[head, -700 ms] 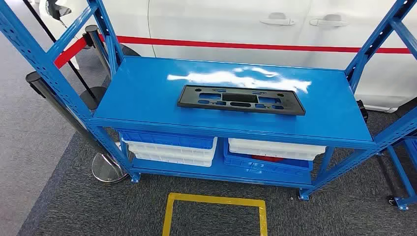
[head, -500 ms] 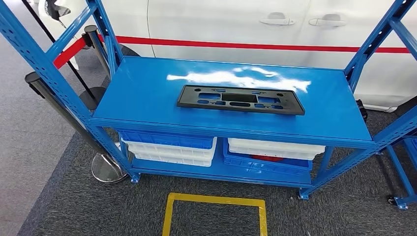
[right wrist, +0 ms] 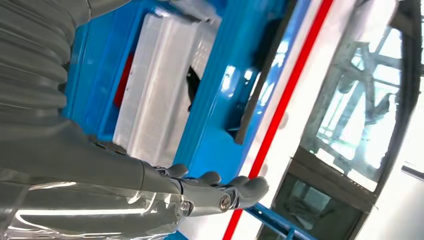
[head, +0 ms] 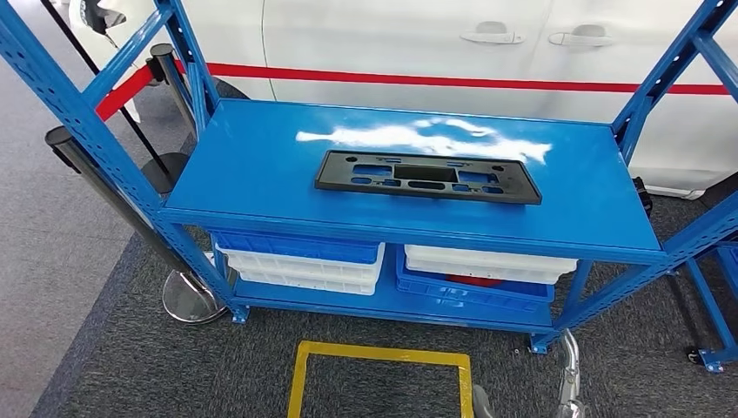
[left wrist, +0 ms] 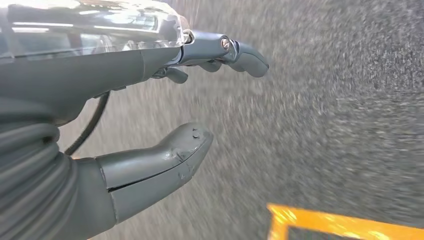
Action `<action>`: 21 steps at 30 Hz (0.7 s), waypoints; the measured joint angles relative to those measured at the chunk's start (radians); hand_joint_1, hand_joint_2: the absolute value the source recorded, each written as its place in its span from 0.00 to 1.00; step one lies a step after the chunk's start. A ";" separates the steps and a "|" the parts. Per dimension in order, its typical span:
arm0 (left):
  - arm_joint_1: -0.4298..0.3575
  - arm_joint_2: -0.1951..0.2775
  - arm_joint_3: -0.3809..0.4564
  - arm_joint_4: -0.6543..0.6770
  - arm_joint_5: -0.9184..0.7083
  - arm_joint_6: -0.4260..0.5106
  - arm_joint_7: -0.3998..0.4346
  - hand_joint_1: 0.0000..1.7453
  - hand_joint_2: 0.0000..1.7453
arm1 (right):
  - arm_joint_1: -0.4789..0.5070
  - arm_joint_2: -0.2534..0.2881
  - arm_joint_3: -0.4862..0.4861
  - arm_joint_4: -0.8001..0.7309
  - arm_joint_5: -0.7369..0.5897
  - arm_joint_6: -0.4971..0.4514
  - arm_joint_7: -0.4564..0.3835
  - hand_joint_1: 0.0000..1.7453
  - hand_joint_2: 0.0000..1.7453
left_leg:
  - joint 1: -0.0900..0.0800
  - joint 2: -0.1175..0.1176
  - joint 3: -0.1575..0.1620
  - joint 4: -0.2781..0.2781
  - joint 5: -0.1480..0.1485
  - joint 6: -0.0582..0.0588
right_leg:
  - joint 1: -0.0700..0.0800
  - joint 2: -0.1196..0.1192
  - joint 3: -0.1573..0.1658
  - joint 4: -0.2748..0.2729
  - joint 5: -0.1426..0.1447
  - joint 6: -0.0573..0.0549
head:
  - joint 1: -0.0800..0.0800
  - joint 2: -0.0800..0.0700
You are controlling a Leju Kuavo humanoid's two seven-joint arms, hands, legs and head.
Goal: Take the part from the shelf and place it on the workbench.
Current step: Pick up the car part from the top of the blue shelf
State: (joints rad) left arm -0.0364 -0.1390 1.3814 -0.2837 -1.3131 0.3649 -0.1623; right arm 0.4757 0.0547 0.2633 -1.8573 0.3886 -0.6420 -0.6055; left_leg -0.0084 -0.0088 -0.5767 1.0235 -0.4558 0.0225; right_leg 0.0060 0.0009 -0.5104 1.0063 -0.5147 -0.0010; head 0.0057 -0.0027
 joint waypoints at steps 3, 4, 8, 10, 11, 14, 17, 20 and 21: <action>-0.003 -0.002 0.035 0.000 0.025 -0.007 -0.037 0.00 0.00 | 0.020 -0.024 0.035 -0.033 -0.025 -0.005 -0.012 0.00 1.00 | -0.001 0.000 0.000 0.000 -0.001 0.001 | -0.001 0.000 0.000 -0.001 0.000 0.000 | 0.000 0.000; -0.004 -0.002 0.041 0.000 0.023 -0.004 -0.041 0.00 0.00 | 0.025 -0.029 0.044 -0.041 -0.027 -0.005 -0.013 0.00 1.00 | -0.002 0.000 0.000 0.000 -0.001 0.001 | -0.002 0.000 0.000 -0.001 0.000 0.001 | 0.000 0.000; -0.005 -0.002 0.054 0.000 0.013 0.004 -0.033 0.00 0.00 | 0.039 -0.040 0.071 -0.060 -0.027 -0.003 -0.009 0.00 1.00 | -0.004 0.000 0.000 0.001 -0.003 0.004 | -0.004 0.000 0.000 -0.001 -0.001 0.002 | 0.000 0.000; -0.005 -0.002 0.057 0.000 0.011 0.004 -0.029 0.00 0.00 | 0.044 -0.044 0.079 -0.065 -0.031 0.000 -0.003 0.00 1.00 | -0.006 0.000 0.001 0.002 -0.004 0.007 | -0.006 0.000 0.001 -0.001 -0.002 0.005 | 0.000 0.000; -0.005 -0.002 0.058 0.000 0.009 0.004 -0.027 0.00 0.25 | 0.046 -0.046 0.082 -0.066 -0.033 0.002 0.000 0.00 1.00 | -0.007 0.000 0.001 0.002 -0.005 0.008 | -0.007 0.000 0.001 -0.001 -0.002 0.007 | 0.000 0.000; -0.005 -0.002 0.059 0.000 0.004 0.004 -0.021 0.00 1.00 | 0.049 -0.050 0.087 -0.069 -0.034 0.011 0.006 0.00 1.00 | -0.011 0.000 0.001 0.003 -0.006 0.012 | -0.011 0.000 0.002 -0.002 -0.003 0.012 | 0.000 0.000; -0.006 -0.002 0.059 0.000 0.002 0.003 -0.019 0.00 1.00 | 0.050 -0.052 0.091 -0.071 -0.028 0.016 0.013 0.00 1.00 | -0.007 0.001 0.007 -0.008 -0.003 0.021 | -0.011 0.000 0.004 0.002 -0.009 0.021 | 0.000 0.000; -0.006 -0.003 0.060 0.000 0.001 0.003 -0.019 0.00 1.00 | 0.050 -0.056 0.094 -0.072 -0.014 0.020 0.031 0.00 1.00 | -0.001 0.003 0.016 -0.021 0.001 0.030 | -0.012 0.000 -0.050 0.121 -0.079 0.029 | 0.002 0.000; -0.007 -0.003 0.060 0.000 0.001 0.002 -0.019 0.00 1.00 | 0.050 -0.059 0.095 -0.072 -0.006 0.025 0.045 0.00 1.00 | 0.000 0.003 0.016 -0.021 0.000 0.031 | -0.013 0.000 -0.086 0.189 -0.110 0.030 | 0.003 0.000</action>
State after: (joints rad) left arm -0.0430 -0.1422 1.4411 -0.2834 -1.3123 0.3668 -0.1815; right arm 0.5254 -0.0044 0.3587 -1.9290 0.3826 -0.6168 -0.5605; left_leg -0.0088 -0.0060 -0.5608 1.0025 -0.4553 0.0537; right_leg -0.0073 0.0011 -0.5961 1.1950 -0.6249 0.0291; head 0.0084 -0.0027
